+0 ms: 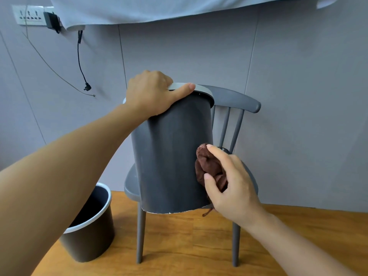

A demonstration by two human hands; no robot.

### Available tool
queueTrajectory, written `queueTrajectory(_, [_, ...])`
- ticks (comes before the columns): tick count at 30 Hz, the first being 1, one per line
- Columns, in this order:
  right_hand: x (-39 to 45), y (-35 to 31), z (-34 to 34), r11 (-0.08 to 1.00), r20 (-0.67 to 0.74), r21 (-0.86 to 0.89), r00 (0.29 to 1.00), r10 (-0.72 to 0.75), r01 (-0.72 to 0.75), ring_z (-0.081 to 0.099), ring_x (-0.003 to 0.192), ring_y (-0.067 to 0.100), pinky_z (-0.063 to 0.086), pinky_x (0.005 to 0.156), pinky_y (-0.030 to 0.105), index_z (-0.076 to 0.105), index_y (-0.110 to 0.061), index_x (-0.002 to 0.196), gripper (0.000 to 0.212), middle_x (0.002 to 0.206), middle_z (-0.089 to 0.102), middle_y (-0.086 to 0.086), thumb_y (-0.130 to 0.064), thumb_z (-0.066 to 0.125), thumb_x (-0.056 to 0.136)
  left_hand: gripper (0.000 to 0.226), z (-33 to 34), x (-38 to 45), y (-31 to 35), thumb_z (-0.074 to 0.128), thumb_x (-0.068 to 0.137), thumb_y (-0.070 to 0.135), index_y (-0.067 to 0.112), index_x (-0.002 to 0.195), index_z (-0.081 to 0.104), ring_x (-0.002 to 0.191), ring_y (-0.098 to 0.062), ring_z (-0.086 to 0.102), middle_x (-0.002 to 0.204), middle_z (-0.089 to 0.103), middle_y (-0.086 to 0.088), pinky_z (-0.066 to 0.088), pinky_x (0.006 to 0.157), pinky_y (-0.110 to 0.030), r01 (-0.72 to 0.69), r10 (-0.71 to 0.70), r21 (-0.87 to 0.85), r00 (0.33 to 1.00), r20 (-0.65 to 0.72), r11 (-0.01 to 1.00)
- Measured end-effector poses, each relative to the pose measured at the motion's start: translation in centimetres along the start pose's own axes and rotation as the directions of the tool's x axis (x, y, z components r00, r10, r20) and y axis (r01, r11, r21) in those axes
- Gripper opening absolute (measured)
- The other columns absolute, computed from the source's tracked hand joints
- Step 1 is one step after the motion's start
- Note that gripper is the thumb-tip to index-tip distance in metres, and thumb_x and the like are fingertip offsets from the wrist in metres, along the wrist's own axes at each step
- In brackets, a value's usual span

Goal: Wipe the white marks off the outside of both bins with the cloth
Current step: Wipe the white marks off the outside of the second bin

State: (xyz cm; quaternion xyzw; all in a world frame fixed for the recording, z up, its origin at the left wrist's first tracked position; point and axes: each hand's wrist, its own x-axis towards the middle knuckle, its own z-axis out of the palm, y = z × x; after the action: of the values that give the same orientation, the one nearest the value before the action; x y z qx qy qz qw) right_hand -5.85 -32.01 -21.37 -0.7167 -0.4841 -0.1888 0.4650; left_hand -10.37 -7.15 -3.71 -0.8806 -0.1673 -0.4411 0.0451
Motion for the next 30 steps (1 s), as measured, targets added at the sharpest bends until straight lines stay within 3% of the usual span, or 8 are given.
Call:
queueTrajectory(4, [0.9,0.3,-1.3,0.978,-0.094,0.169,0.986,0.139,-0.121,0.065,0.112,0.0,0.056,0.089,0.012,0.054,-0.037,0.142,0.068,0.12,0.068,-0.017,-0.032,0.086,0.082,0.081,0.0,-0.1,-0.2,0.034,0.077,0.092,0.014,0.054,0.024,0.048,-0.022,0.034,0.046,0.029,0.0,0.02,0.05,-0.031,0.019,-0.019,-0.016,1.0,-0.001,1.0])
queueTrajectory(8, [1.4,0.1,-1.6,0.999,-0.313,0.002,0.949,-0.04,0.042,0.066,0.105,0.008,0.056,0.084,0.012,0.068,-0.021,0.126,0.048,0.11,0.071,-0.004,-0.03,0.083,0.082,0.082,0.0,0.0,-0.6,0.034,0.078,0.091,0.014,0.055,0.025,0.048,-0.022,0.033,0.048,0.03,-0.001,0.021,0.049,-0.032,0.028,-0.028,-0.018,1.0,-0.007,0.999])
queueTrajectory(12, [1.3,0.4,0.2,0.969,-0.177,-0.222,0.972,-0.153,0.112,0.053,0.102,0.019,0.056,0.077,0.031,0.066,-0.015,0.131,0.056,0.109,0.055,0.003,-0.03,0.085,0.081,0.082,0.0,-0.1,-0.5,0.035,0.078,0.091,0.013,0.056,0.027,0.049,-0.022,0.035,0.048,0.032,-0.002,0.022,0.05,-0.032,0.027,-0.027,-0.022,1.0,-0.001,0.999])
queueTrajectory(16, [-0.8,0.4,1.5,0.957,-0.071,-0.259,0.985,-0.156,0.132,0.041,0.114,0.017,0.049,0.084,0.022,0.053,-0.026,0.143,0.066,0.124,0.037,0.004,-0.06,0.06,0.088,0.082,-0.1,-0.1,0.0,0.036,0.08,0.09,0.013,0.055,0.025,0.048,-0.021,0.034,0.047,0.03,-0.001,0.019,0.05,-0.032,0.001,-0.001,-0.022,1.0,-0.014,1.0])
queueTrajectory(18, [-1.5,0.6,1.4,0.965,-0.069,-0.23,0.987,-0.145,0.125,0.043,0.116,0.014,0.052,0.085,0.022,0.053,-0.029,0.142,0.055,0.127,0.039,0.003,-0.059,0.05,0.096,0.082,-0.1,-0.1,0.2,0.035,0.08,0.089,0.013,0.055,0.025,0.049,-0.021,0.035,0.047,0.031,-0.001,0.019,0.05,-0.032,-0.011,0.01,-0.016,1.0,-0.015,1.0])
queueTrajectory(20, [-1.9,0.7,1.3,0.98,-0.056,-0.161,0.991,-0.125,0.115,0.051,0.108,0.011,0.058,0.081,0.024,0.054,-0.026,0.139,0.048,0.12,0.044,-0.003,-0.049,0.056,0.097,0.082,-0.1,-0.1,0.3,0.034,0.08,0.09,0.013,0.055,0.026,0.049,-0.021,0.035,0.047,0.032,-0.002,0.019,0.05,-0.032,-0.022,0.022,-0.01,1.0,-0.013,1.0])
queueTrajectory(27, [2.7,0.1,-0.5,0.992,-0.313,0.059,0.945,-0.091,0.115,0.061,0.104,0.01,0.051,0.085,0.015,0.062,-0.013,0.123,0.038,0.11,0.059,0.002,-0.03,0.072,0.09,0.082,0.2,0.1,-0.2,0.034,0.077,0.092,0.013,0.056,0.026,0.048,-0.022,0.034,0.047,0.031,-0.002,0.022,0.05,-0.032,0.015,-0.015,-0.022,1.0,-0.004,1.0])
queueTrajectory(30, [6.3,-0.2,-0.6,0.993,-0.29,0.038,0.952,-0.097,0.112,0.058,0.109,0.007,0.046,0.092,0.01,0.06,-0.014,0.128,0.045,0.118,0.057,0.002,-0.028,0.075,0.089,0.081,0.1,-0.1,-0.5,0.034,0.078,0.091,0.014,0.057,0.024,0.049,-0.022,0.031,0.048,0.027,-0.002,0.022,0.049,-0.033,0.019,-0.019,-0.031,1.0,-0.009,0.999])
